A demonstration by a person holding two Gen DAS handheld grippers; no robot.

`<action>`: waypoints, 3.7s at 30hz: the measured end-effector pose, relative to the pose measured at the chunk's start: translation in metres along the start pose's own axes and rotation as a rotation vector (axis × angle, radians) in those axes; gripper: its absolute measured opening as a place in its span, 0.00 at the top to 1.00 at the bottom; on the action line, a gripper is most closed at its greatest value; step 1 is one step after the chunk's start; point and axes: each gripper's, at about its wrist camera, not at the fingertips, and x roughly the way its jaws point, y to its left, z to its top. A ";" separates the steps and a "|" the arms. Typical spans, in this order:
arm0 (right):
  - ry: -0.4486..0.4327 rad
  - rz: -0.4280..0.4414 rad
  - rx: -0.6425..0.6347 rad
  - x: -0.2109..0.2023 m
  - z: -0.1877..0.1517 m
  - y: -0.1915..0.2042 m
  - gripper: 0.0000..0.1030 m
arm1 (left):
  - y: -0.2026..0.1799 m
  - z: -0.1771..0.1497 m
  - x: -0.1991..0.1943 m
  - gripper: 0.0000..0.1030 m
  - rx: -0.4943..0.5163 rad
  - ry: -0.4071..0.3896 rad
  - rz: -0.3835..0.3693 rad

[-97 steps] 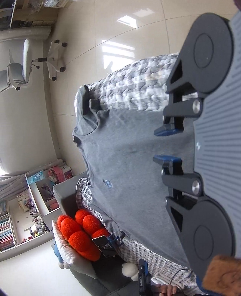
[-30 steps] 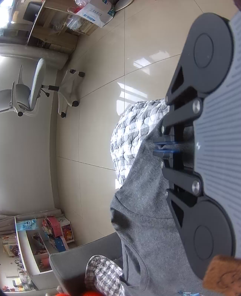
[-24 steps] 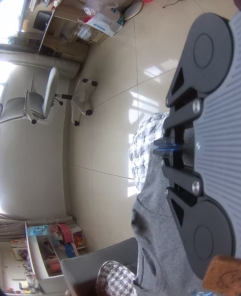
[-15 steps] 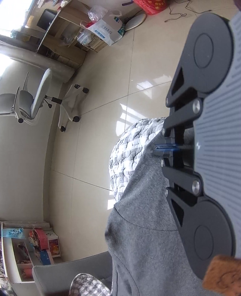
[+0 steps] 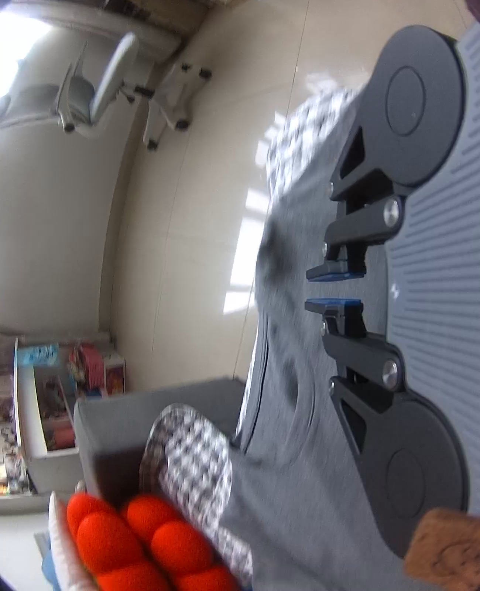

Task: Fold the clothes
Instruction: 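Fold the sleeve with the left gripper toward the right gripper, then open both grippers and release the folded sleeve onto the shirt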

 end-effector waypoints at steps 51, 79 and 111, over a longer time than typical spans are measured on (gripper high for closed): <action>-0.091 0.205 -0.106 0.084 0.041 0.200 0.87 | 0.017 0.027 -0.006 0.97 -0.121 -0.166 -0.046; -0.155 0.296 -0.066 -0.144 -0.007 0.177 0.82 | 0.077 -0.009 -0.142 0.81 -0.040 -0.057 0.009; -0.294 0.315 -0.109 -0.499 -0.062 0.130 0.47 | 0.042 0.012 -0.186 0.67 -0.270 -0.046 -0.028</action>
